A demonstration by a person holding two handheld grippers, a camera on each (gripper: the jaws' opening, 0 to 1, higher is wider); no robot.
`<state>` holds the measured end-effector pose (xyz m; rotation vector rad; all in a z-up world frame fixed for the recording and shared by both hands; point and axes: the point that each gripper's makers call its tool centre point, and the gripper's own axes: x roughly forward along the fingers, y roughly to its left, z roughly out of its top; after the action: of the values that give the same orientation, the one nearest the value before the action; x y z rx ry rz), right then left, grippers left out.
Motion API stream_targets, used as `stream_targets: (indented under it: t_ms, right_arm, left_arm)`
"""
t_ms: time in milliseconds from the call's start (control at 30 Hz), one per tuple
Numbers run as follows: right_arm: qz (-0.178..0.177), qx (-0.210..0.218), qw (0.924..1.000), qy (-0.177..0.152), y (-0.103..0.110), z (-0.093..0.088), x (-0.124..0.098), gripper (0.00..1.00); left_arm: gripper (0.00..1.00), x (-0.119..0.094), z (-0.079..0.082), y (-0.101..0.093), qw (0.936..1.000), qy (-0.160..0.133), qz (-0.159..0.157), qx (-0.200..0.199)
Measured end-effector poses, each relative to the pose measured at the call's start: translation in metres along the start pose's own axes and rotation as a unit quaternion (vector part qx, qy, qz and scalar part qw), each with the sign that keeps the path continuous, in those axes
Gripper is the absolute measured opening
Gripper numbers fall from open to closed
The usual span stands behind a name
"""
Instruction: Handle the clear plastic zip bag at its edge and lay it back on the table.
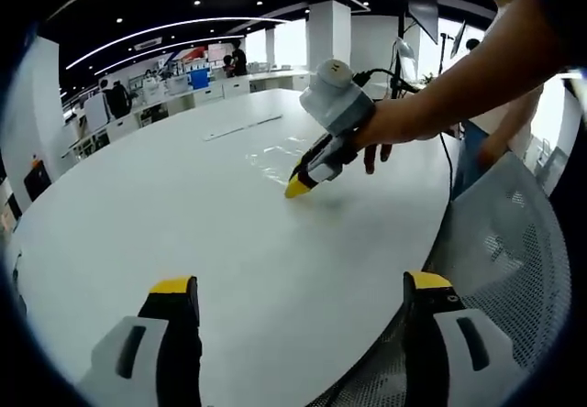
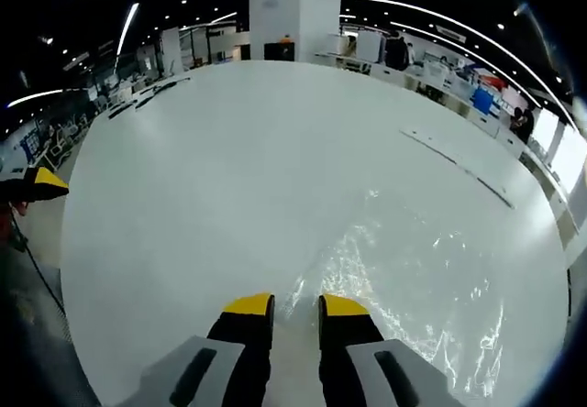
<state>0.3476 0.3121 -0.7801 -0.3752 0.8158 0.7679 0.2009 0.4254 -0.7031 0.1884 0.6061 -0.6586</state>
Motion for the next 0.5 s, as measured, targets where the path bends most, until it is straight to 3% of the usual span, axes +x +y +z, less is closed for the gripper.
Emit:
stream_targets:
  t_ms: [100,333,500]
  right_arm:
    - [0.021,-0.033,0.9992,0.006,0.004,-0.007,-0.008,0.09]
    - [0.044,-0.058,0.9972,0.018,0.005,-0.020,-0.020,0.04]
    - [0.088,-0.129,0.9869,0.041,0.014,-0.030,-0.028,0.05]
  left_arm:
    - [0.90,-0.001,0.000,0.001,1.0000,-0.001,0.002,0.000]
    - [0.89,-0.001,0.001,0.000,1.0000,-0.002,0.002,0.004]
    - [0.89,-0.001,0.002,0.001,1.0000,-0.002,0.000,0.008]
